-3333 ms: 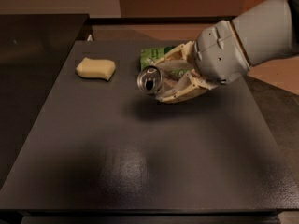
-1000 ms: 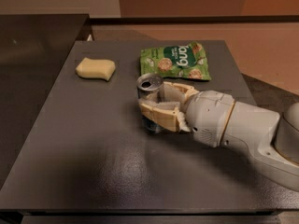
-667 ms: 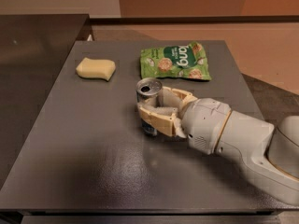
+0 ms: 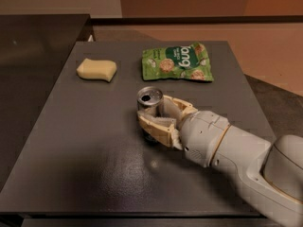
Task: Place redbull can upright
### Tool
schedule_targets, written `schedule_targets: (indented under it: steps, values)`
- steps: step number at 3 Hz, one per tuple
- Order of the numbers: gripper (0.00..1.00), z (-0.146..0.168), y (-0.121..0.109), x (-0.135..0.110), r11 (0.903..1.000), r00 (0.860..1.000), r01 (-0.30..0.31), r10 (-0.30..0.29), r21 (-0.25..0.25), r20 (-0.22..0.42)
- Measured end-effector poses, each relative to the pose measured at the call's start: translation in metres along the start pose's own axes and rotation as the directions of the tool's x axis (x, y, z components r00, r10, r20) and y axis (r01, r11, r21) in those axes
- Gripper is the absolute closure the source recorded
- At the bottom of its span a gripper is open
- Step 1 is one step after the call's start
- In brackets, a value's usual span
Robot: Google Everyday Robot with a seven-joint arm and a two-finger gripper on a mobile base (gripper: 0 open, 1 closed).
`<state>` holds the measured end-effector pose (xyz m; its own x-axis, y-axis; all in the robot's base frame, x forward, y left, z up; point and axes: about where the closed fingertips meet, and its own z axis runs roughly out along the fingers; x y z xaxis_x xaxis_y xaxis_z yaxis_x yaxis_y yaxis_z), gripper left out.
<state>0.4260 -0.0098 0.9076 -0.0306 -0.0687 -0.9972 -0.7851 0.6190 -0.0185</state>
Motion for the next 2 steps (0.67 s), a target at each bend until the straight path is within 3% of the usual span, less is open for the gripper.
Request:
schedule_targets:
  steps: [2]
  values:
    - [0.13, 0.0022, 0.0038, -0.0042, 0.9999, 1.000, 0.016, -0.016, -0.003, -0.001]
